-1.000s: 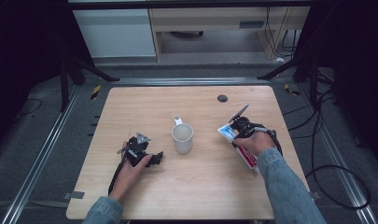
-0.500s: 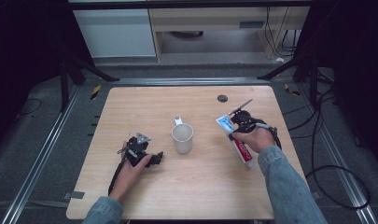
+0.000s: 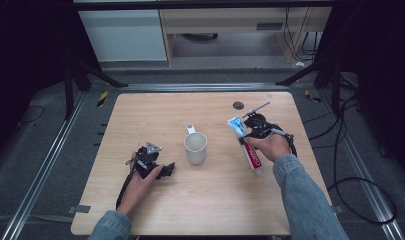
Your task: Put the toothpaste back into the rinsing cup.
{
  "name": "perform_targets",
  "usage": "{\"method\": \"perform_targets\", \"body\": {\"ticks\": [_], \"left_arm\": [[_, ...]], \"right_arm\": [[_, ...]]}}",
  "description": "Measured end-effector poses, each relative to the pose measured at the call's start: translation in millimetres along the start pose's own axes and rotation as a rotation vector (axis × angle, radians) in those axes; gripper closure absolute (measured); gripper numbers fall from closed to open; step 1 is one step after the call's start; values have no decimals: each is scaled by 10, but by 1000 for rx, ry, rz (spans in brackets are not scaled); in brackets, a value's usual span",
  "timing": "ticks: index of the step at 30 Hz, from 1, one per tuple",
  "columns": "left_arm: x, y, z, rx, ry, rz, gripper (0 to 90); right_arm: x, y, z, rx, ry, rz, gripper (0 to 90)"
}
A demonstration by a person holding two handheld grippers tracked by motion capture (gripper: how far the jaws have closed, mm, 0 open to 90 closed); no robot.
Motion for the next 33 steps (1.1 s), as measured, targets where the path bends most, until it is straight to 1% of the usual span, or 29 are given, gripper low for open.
{"method": "perform_targets", "body": {"ticks": [5, 7, 13, 17, 20, 23, 27, 28, 33], "left_arm": [[0, 0, 0, 0, 0, 0, 0], [0, 0, 0, 0, 0, 0, 0], [0, 0, 0, 0, 0, 0, 0], [0, 0, -1, 0, 1, 0, 0], [0, 0, -1, 0, 1, 0, 0], [0, 0, 0, 0, 0, 0, 0], [0, 0, -1, -1, 0, 0, 0], [0, 0, -1, -1, 1, 0, 0], [-1, -1, -3, -1, 3, 0, 0]], "right_arm": [[-82, -32, -42, 3, -9, 25, 731], [-121, -46, -64, -4, 2, 45, 731], [-218, -90, -103, -3, -6, 94, 732], [-286, -127, -155, -21, 2, 128, 731], [-334, -133, -192, -21, -12, 147, 731], [-362, -145, -213, -22, -14, 164, 732], [-416, -188, -233, -23, -12, 206, 733], [-432, -198, -229, -20, -19, 218, 732], [-510, -248, -255, -21, 0, 266, 732]]}}
Point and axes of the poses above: each handheld gripper's, and its own axes: y roughly forward along the jaws, x roughly out of its underside, z roughly to its right, the point moved 10 cm from there along y, roughly forward along the jaws, and after that the axes turned 5 degrees about x, right-handed, at the moved point
